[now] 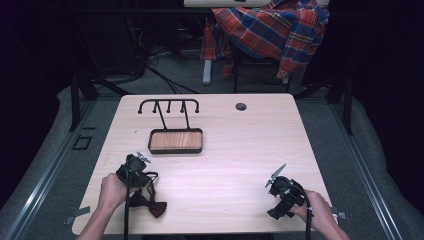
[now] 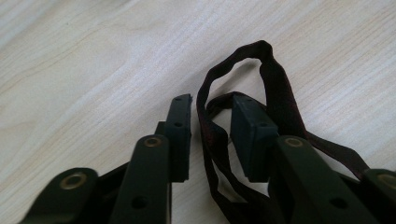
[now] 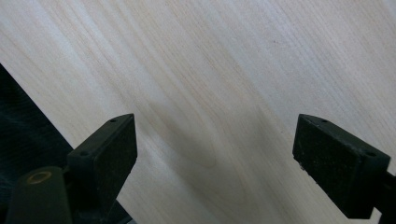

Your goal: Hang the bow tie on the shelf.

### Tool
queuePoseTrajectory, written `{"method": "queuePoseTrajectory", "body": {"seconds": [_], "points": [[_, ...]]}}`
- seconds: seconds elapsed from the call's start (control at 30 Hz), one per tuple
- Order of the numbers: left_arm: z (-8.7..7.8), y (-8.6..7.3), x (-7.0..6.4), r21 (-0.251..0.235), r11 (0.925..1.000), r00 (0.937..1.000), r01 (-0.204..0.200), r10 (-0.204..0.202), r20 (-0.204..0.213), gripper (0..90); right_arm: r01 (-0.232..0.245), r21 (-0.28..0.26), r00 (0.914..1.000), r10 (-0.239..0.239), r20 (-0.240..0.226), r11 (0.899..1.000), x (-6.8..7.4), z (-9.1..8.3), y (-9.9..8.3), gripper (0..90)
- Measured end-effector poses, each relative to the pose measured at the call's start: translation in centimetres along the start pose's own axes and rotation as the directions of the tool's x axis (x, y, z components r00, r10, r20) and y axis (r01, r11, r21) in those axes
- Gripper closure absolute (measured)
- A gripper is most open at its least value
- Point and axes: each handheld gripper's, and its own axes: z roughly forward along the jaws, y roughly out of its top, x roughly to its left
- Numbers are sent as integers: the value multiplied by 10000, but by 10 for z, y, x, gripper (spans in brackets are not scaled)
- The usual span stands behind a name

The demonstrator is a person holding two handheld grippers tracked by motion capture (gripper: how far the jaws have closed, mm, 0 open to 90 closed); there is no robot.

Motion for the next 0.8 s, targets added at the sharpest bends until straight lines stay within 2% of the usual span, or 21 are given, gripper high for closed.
{"method": "queuePoseTrajectory", "body": {"seconds": [0.1,0.13,0.2,0.43,0.5,0.57,0.6,0.73,0.77,0.8], "points": [[0,0,0,66,10000,9999,57,-57,-98,740,26,-37,10000,-26,33,10000,0,0,1,135],[0,-1,0,45,10000,9999,81,-80,-103,802,22,-88,10000,-21,31,10000,0,0,1,135],[1,0,-1,181,9998,9999,80,-77,-149,843,67,-118,10000,-66,61,9999,0,0,1,135],[2,1,-8,467,9985,9992,-271,283,-272,835,60,-154,9999,-58,135,9999,-1,-2,-1,135],[2,0,-7,409,9989,9994,-214,225,-254,873,-1,-125,10000,2,93,9999,-1,0,1,135],[1,0,-6,164,9997,9991,-188,195,-378,880,44,-76,10000,-44,79,10000,-2,1,2,135],[-1,0,-4,-107,9999,9990,-104,99,-431,885,94,82,9999,-95,88,9999,-3,2,3,135],[-6,0,-5,-227,9996,9989,-185,176,-430,887,91,89,9999,-92,102,9999,-3,2,2,135],[-11,-1,-8,-471,9988,9993,-128,110,-369,887,95,53,9998,-96,161,9999,-1,0,0,135],[-11,-1,-8,-471,9988,9993,-128,110,-369,887,95,53,9998,-96,161,9999,-1,0,0,135]]}}
